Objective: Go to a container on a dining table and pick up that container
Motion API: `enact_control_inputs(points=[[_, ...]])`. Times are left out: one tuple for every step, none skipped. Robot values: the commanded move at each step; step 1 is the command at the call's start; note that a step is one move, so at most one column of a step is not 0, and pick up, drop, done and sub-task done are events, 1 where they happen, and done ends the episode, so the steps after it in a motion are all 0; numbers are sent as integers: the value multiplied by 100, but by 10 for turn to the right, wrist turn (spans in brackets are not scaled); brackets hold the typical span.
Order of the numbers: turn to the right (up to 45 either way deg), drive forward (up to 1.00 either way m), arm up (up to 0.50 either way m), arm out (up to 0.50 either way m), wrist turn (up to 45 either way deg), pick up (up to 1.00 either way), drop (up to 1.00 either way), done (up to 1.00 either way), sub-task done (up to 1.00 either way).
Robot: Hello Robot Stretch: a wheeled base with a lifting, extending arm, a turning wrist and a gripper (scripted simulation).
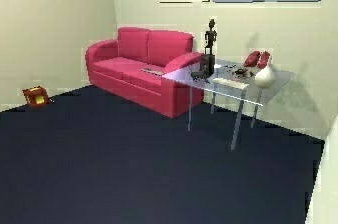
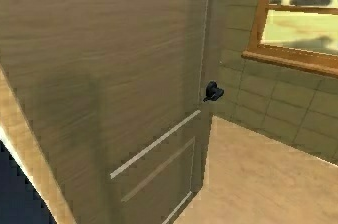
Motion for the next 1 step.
enact_control_inputs(points=[[30,0,0,0,0,0,0,0,0]])
